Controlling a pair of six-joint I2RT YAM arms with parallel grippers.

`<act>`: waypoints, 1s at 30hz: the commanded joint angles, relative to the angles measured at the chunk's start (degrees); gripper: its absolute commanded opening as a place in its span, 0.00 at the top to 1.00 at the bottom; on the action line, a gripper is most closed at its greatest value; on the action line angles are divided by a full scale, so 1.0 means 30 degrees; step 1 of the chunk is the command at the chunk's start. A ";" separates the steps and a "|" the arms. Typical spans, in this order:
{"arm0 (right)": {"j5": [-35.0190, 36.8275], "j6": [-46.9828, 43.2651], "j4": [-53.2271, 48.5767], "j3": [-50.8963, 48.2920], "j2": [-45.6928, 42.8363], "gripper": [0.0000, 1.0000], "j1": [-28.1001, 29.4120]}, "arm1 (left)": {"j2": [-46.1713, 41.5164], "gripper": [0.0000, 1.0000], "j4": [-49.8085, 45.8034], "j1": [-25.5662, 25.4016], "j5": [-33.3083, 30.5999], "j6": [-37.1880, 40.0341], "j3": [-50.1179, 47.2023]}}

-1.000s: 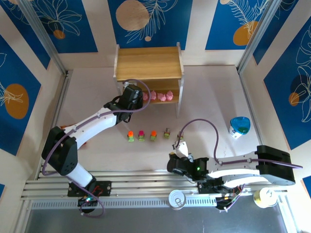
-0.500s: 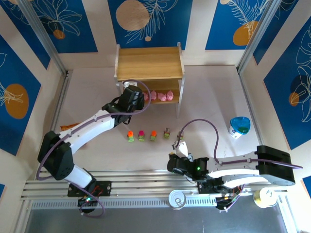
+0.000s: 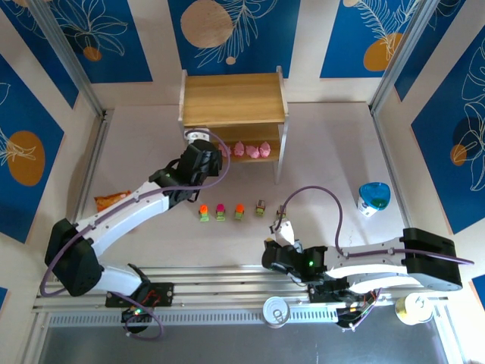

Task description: Place and organize the plastic toys onto the shelf

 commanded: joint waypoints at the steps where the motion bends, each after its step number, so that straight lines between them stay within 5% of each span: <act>1: 0.1081 0.0953 -0.1189 0.0211 -0.0572 0.59 0.0131 | -0.0666 0.45 -0.0146 -0.0442 0.0228 0.0045 -0.0658; 15: 0.1581 0.3444 -0.8473 0.2863 -0.3082 0.55 -0.0845 | -0.3061 0.43 0.1694 -0.2749 0.0748 0.2084 -0.4749; 26: -0.2584 -0.0459 -0.4748 0.3080 -0.2754 0.51 -0.6618 | -0.3192 0.30 0.5216 -0.2784 0.1320 0.3551 -0.8927; 30: -0.2803 -0.0539 -0.3832 0.3256 -0.2040 0.51 -0.7368 | -0.3061 0.25 0.6706 -0.2783 0.1523 0.3868 -1.0074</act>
